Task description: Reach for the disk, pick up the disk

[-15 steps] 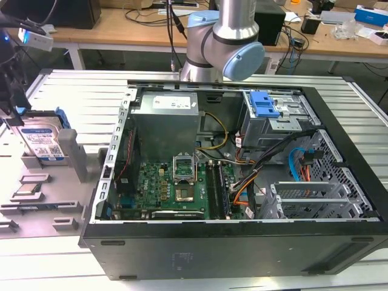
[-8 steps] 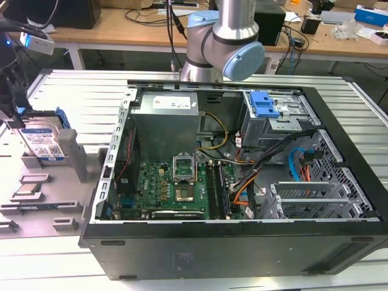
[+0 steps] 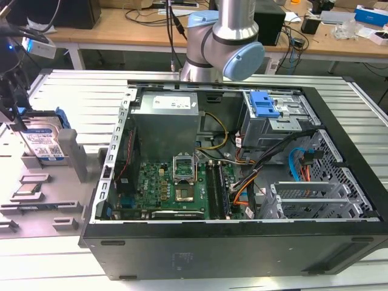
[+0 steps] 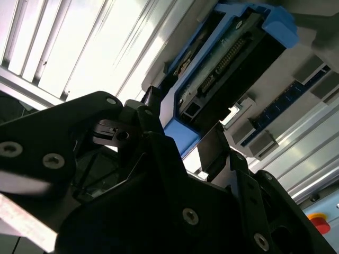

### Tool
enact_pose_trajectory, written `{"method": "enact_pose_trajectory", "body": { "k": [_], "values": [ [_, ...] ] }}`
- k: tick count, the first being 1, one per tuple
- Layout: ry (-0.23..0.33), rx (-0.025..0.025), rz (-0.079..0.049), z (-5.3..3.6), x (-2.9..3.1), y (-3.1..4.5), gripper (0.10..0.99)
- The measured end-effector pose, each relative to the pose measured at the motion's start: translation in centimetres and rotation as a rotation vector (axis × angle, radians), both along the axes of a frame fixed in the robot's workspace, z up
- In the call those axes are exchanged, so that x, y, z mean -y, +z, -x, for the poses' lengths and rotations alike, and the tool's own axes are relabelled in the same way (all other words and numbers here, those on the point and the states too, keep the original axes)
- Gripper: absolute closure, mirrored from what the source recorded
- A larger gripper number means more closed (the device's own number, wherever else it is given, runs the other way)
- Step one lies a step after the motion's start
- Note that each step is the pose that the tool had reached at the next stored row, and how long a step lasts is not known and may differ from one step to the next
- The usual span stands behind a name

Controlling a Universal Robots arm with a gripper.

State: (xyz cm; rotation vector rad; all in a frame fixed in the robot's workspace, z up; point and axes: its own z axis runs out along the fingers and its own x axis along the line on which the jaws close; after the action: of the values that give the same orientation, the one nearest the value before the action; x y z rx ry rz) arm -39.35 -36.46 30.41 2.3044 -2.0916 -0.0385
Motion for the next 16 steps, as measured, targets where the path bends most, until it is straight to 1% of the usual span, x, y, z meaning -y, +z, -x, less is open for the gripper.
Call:
{"method": "enact_pose_trajectory", "body": {
  "k": [2, 4, 10, 15, 16],
  "values": [
    [0.0, 0.0002, 0.0, 0.0, 0.0, -0.14, 0.541],
    [0.0, 0.0001, 0.0, 0.0, 0.0, -0.46, 0.541],
    [0.0, 0.0, 0.0, 0.0, 0.0, -1.59, 0.541],
    [0.0, 0.0, 0.0, 0.0, 0.0, -1.66, 0.541],
    [0.0, 0.0, 0.0, 0.0, 0.0, -1.68, 0.561]
  ]
}}
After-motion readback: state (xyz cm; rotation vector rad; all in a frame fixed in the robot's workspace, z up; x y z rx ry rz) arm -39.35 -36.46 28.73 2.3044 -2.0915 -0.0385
